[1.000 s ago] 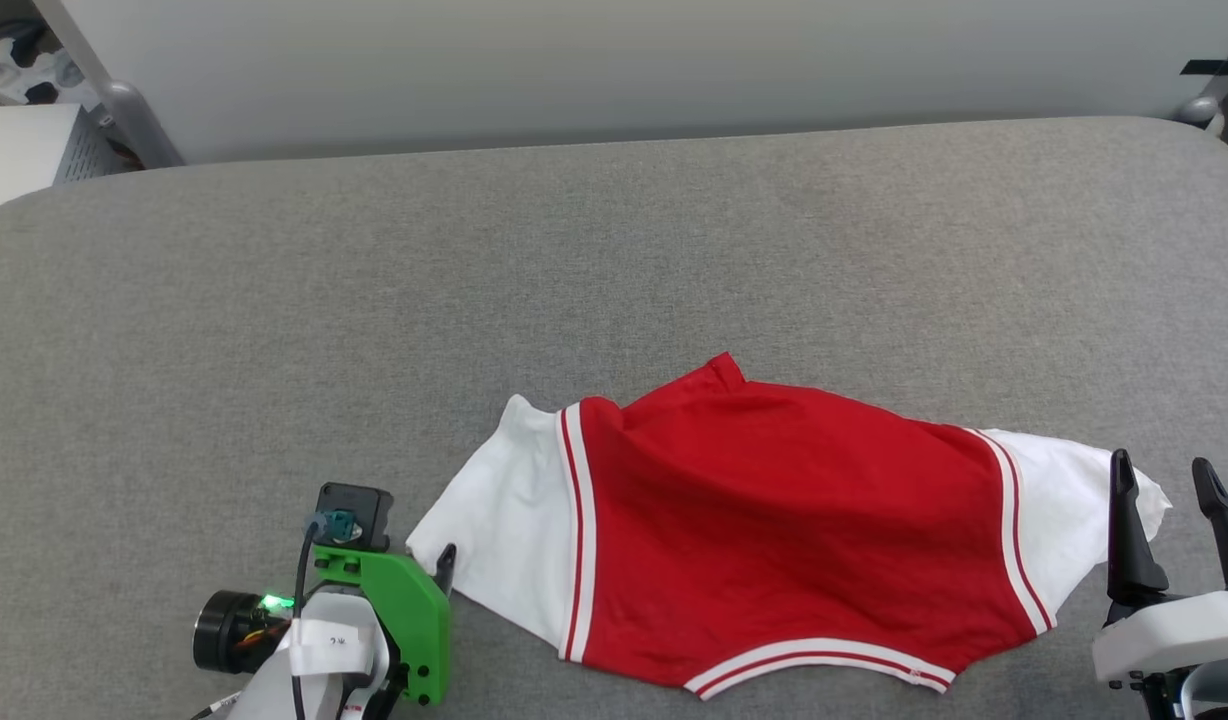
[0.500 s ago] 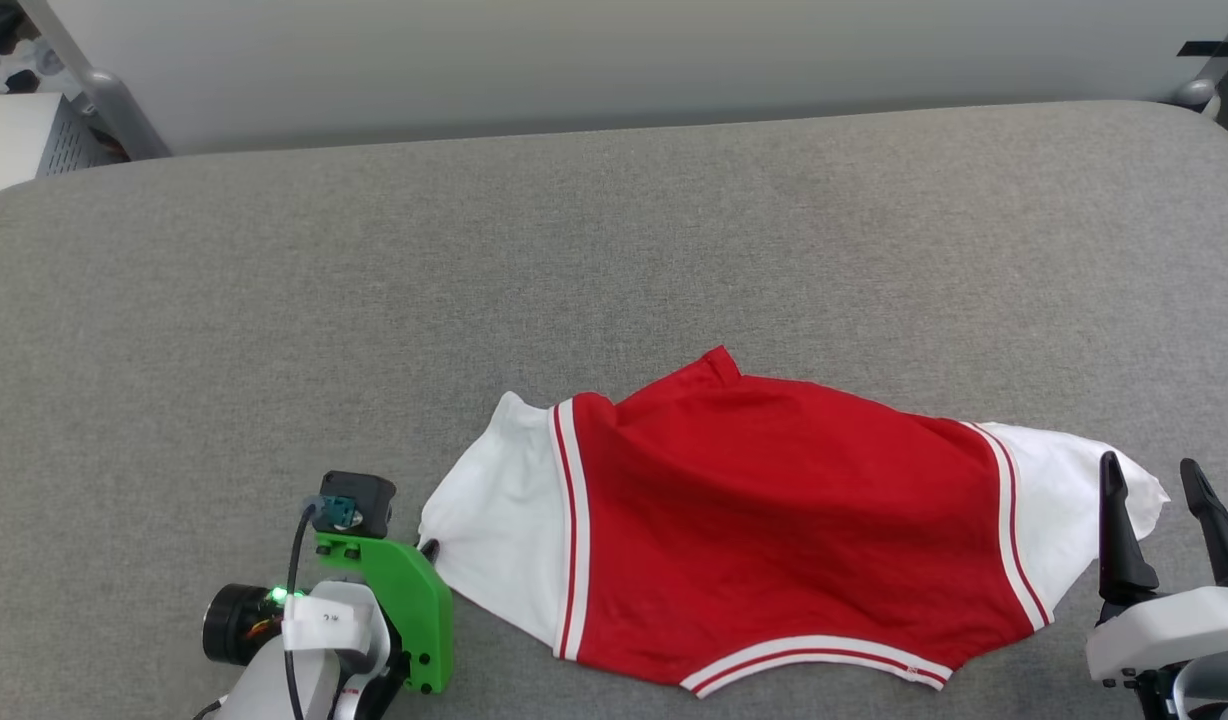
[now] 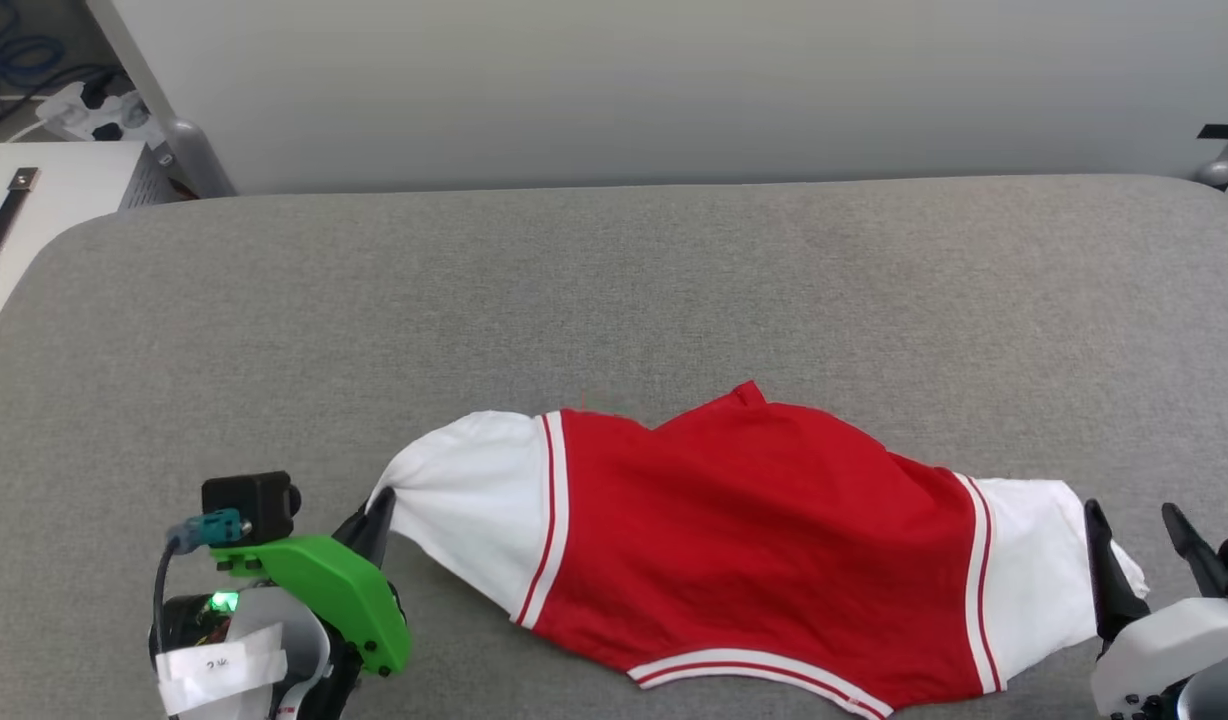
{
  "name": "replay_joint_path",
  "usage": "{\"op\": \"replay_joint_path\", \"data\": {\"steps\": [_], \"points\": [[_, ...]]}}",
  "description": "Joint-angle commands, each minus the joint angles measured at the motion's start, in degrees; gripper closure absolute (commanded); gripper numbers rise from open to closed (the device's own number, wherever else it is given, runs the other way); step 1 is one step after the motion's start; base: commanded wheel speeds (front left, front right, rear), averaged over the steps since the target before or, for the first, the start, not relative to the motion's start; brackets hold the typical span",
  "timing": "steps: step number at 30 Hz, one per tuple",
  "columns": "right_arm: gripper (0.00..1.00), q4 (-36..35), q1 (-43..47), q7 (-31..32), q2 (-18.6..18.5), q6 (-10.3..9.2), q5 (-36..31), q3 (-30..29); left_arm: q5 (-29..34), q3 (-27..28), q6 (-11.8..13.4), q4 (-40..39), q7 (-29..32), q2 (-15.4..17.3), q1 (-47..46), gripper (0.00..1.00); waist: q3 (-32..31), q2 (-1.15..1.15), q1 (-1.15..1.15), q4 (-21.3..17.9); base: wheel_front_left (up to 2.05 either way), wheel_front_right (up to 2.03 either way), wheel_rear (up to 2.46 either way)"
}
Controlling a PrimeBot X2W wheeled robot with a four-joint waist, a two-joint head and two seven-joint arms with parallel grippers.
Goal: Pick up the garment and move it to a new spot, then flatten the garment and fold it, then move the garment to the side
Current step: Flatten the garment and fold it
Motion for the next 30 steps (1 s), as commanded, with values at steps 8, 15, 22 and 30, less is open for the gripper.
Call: {"op": "replay_joint_path", "data": {"steps": [8,15,22,30], "points": [[0.0,-3.2,3.1,19.4,-4.0,-0.06,1.4,-0.2,-1.4,1.3,2.6,-10.8,4.5,2.1,7.1,1.0,-0.7,0.0,0.0,2.3,0.0,0.0,0.0],[0.0,-2.9,2.4,32.9,-5.7,-0.06,2.4,-3.1,-2.0,0.0,2.8,-16.6,7.7,2.7,8.9,1.0,1.2,0.0,0.0,3.5,0.0,0.0,0.0],[0.0,0.6,-0.8,36.6,-6.9,-0.06,1.8,-2.3,-2.0,-1.0,2.6,-18.3,8.9,3.0,7.9,1.0,3.6,0.0,0.0,4.6,0.0,0.0,0.0],[0.0,5.4,-2.4,35.6,-5.7,-0.06,-1.1,-1.3,-1.6,-2.2,2.0,-18.7,8.9,3.2,7.1,1.0,4.8,0.0,0.0,5.5,0.0,0.0,0.0]]}}
